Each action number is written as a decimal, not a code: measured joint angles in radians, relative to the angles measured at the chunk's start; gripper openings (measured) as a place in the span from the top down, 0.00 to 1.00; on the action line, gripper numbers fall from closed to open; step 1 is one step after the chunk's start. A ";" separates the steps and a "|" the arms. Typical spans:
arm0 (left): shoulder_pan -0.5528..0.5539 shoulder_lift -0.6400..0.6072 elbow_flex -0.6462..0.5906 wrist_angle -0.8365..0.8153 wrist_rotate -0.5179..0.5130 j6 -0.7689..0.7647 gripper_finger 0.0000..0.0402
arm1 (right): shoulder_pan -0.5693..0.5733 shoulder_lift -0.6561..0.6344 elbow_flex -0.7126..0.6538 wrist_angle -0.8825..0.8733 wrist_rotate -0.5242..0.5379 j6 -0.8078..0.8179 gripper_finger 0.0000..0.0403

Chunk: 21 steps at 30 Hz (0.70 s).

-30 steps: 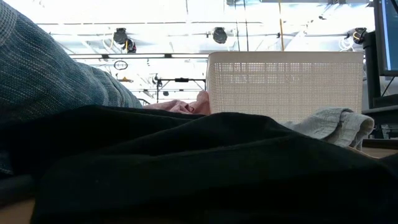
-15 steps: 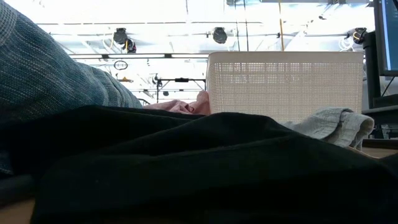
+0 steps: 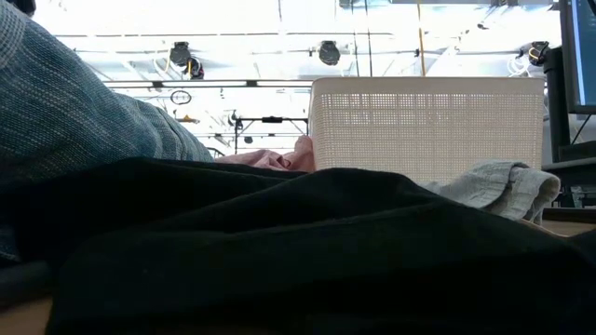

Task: Pick & Place Cloths
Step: Put the bottom blue sock into the transparent bin

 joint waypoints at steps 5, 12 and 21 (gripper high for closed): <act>-0.061 0.017 0.000 -0.001 -0.004 -0.100 0.99 | 0.000 -0.022 0.001 0.008 0.003 -0.030 0.97; -0.100 0.019 0.000 -0.003 0.019 -0.164 0.99 | 0.006 -0.050 0.001 0.021 0.034 -0.055 0.99; -0.019 0.019 0.000 -0.109 0.323 -0.251 0.99 | 0.008 -0.050 0.001 0.030 0.063 -0.021 1.00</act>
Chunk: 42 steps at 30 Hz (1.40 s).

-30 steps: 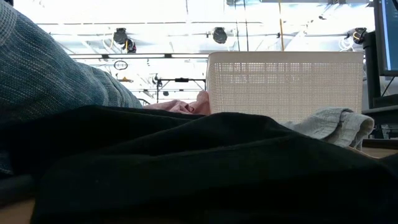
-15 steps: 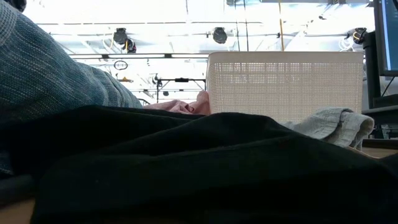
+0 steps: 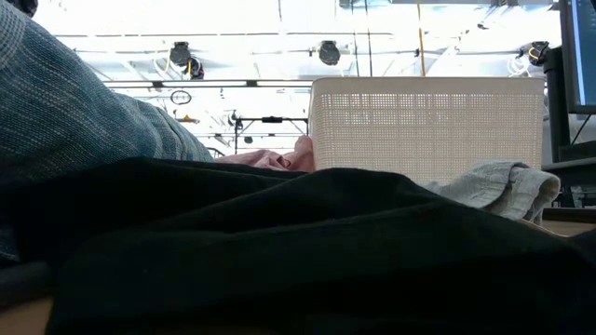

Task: Pick & Place Cloths
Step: Put the bottom blue sock into the transparent bin

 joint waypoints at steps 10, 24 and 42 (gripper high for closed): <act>0.142 0.001 0.201 -0.686 0.423 -0.429 0.99 | 0.026 0.000 0.000 -0.008 0.053 0.016 1.00; 0.120 0.196 0.574 -1.487 0.737 -0.853 0.99 | 0.044 0.001 0.000 -0.039 0.122 0.019 1.00; 0.110 0.401 0.568 -1.514 0.852 -1.140 0.99 | 0.044 0.001 0.000 -0.038 0.122 0.011 1.00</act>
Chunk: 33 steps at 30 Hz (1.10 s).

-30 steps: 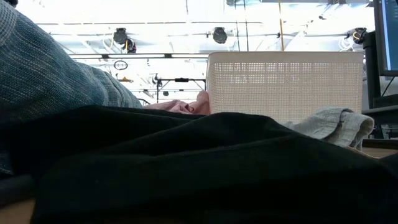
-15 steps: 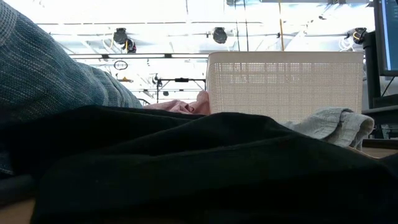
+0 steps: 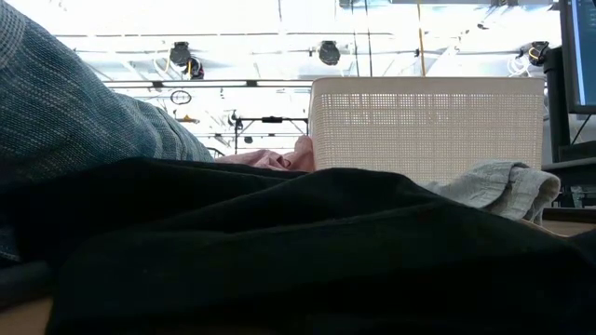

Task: Pick & Place Cloths
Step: Put the bottom blue sock into the transparent bin

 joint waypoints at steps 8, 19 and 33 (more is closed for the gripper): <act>0.000 0.073 0.000 -0.037 0.028 -0.133 0.99 | 0.000 0.000 0.000 0.000 -0.002 0.006 1.00; 0.001 0.141 -0.100 0.004 0.102 -0.357 0.99 | 0.000 0.000 0.000 -0.017 -0.032 -0.004 1.00; 0.059 0.135 -0.212 0.212 0.168 -0.479 0.99 | 0.000 0.000 0.000 -0.047 -0.057 -0.001 1.00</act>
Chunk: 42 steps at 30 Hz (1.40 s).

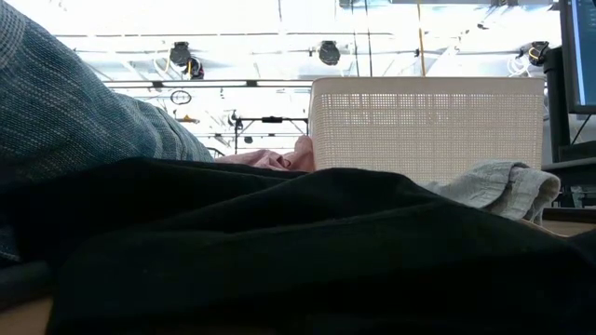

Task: Pick & Place Cloths
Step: Put the bottom blue sock into the transparent bin

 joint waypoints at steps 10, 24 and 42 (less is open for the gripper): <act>0.055 0.000 0.000 0.003 0.100 -0.017 0.99 | 0.000 0.000 0.000 -0.015 -0.043 0.000 1.00; 0.056 0.000 0.000 -0.003 0.082 0.149 0.99 | 0.000 0.000 0.000 -0.041 -0.052 0.000 1.00; 0.015 0.009 -0.049 0.013 0.013 0.691 0.99 | 0.000 0.000 0.000 -0.050 -0.052 0.008 1.00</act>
